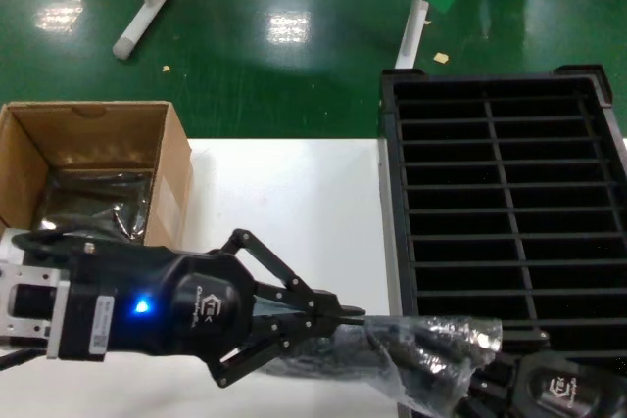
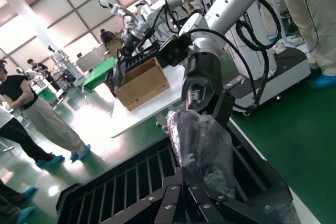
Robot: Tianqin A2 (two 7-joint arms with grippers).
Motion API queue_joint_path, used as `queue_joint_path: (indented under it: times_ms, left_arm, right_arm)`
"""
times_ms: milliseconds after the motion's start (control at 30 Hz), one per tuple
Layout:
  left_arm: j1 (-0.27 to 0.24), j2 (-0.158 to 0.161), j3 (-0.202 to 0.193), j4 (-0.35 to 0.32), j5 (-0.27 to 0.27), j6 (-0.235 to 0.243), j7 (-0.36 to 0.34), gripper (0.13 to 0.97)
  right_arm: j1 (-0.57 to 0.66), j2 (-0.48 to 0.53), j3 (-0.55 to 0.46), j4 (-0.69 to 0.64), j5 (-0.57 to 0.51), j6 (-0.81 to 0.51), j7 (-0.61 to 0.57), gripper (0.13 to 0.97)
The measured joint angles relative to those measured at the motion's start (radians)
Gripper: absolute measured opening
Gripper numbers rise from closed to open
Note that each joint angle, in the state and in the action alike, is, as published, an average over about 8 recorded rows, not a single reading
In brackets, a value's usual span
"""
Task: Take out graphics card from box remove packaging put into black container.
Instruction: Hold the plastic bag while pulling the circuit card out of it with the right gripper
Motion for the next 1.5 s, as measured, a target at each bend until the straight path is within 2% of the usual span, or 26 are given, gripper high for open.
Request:
queue_joint_path:
  times_ms: [233, 600, 1167, 1500]
  left_arm:
    - [-0.023, 0.02, 0.02, 0.009, 0.015, -0.002, -0.006, 0.142]
    - [-0.039, 0.022, 0.035, 0.035, 0.037, 0.001, -0.006, 0.142]
    - [-0.034, -0.022, 0.026, 0.102, 0.051, 0.03, 0.018, 0.142]
    - [-0.011, -0.066, -0.005, 0.126, 0.032, 0.058, 0.044, 0.142]
  right_arm:
    - [0.006, 0.005, 0.006, -0.016, 0.005, -0.013, 0.0, 0.196]
    - [0.015, 0.009, 0.015, -0.038, 0.011, -0.025, 0.0, 0.181]
    - [0.017, 0.011, 0.017, -0.057, 0.01, -0.032, 0.003, 0.181]
    - [0.036, 0.005, 0.004, -0.067, -0.001, -0.026, 0.009, 0.181]
